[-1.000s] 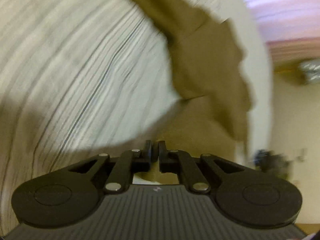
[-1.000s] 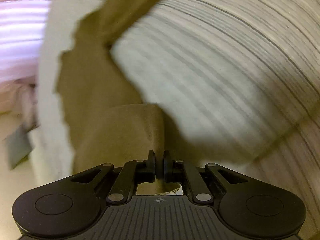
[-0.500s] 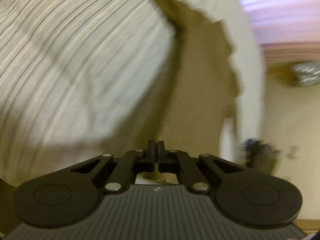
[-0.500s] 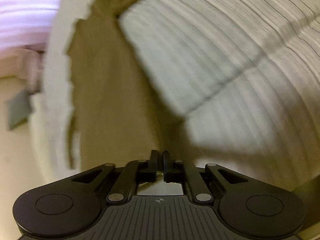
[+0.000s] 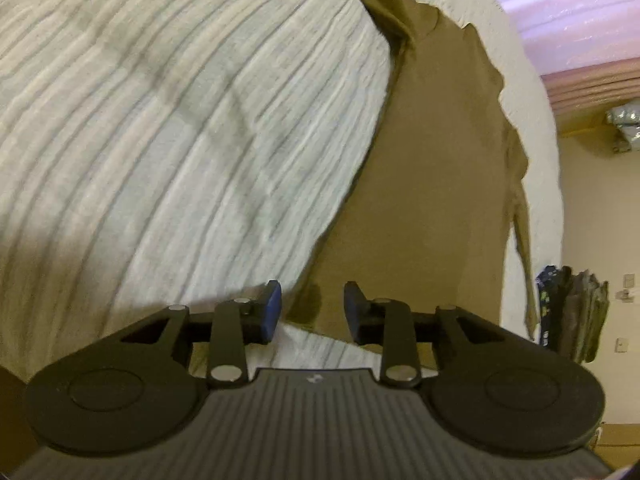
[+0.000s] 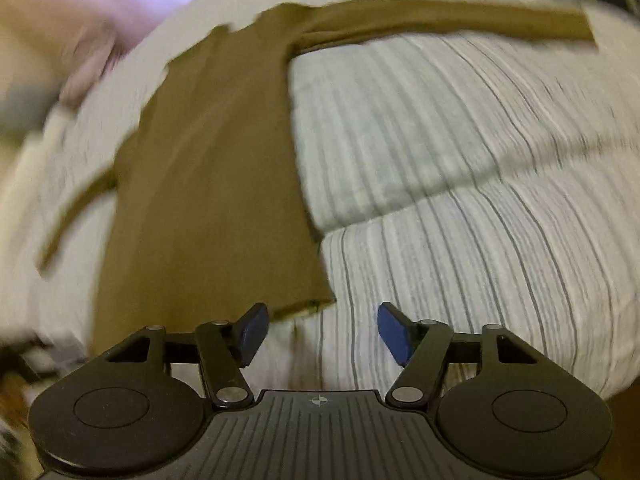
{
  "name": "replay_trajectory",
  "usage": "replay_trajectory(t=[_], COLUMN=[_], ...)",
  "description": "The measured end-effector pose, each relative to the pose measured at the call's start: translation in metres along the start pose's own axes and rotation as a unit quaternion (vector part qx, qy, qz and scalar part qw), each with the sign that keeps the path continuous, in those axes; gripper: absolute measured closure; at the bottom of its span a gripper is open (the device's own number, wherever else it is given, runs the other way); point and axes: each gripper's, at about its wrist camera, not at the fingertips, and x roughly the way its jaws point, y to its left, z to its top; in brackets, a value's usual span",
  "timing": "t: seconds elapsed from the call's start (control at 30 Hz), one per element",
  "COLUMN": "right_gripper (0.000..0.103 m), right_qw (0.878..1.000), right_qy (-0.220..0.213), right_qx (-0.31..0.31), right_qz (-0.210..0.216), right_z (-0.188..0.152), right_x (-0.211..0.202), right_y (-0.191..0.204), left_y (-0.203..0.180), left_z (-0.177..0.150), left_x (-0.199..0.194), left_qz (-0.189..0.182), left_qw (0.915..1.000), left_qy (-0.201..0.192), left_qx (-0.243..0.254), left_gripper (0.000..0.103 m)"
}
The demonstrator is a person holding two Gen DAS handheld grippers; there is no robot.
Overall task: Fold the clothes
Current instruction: 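Release the shirt and smooth it flat with both grippers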
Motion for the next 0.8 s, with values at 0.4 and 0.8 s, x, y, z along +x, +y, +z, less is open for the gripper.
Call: replay_trajectory(t=[0.4,0.8], right_gripper=[0.103,0.029], right_qw=[0.98,0.956], right_qy=[-0.064,0.047], right_qx=[-0.162,-0.238], right_qz=[-0.098,-0.168], right_z=[-0.015,-0.028], right_x=[-0.012,0.009], right_y=[0.03,0.034], left_y=[0.001,-0.007], left_z=[-0.014,-0.019], left_x=[0.011,-0.005], left_qz=[-0.072,0.036], left_qw=[0.9972,0.9941], left_qy=[0.014,0.027], left_qx=[-0.014,0.098], left_gripper=[0.103,0.089])
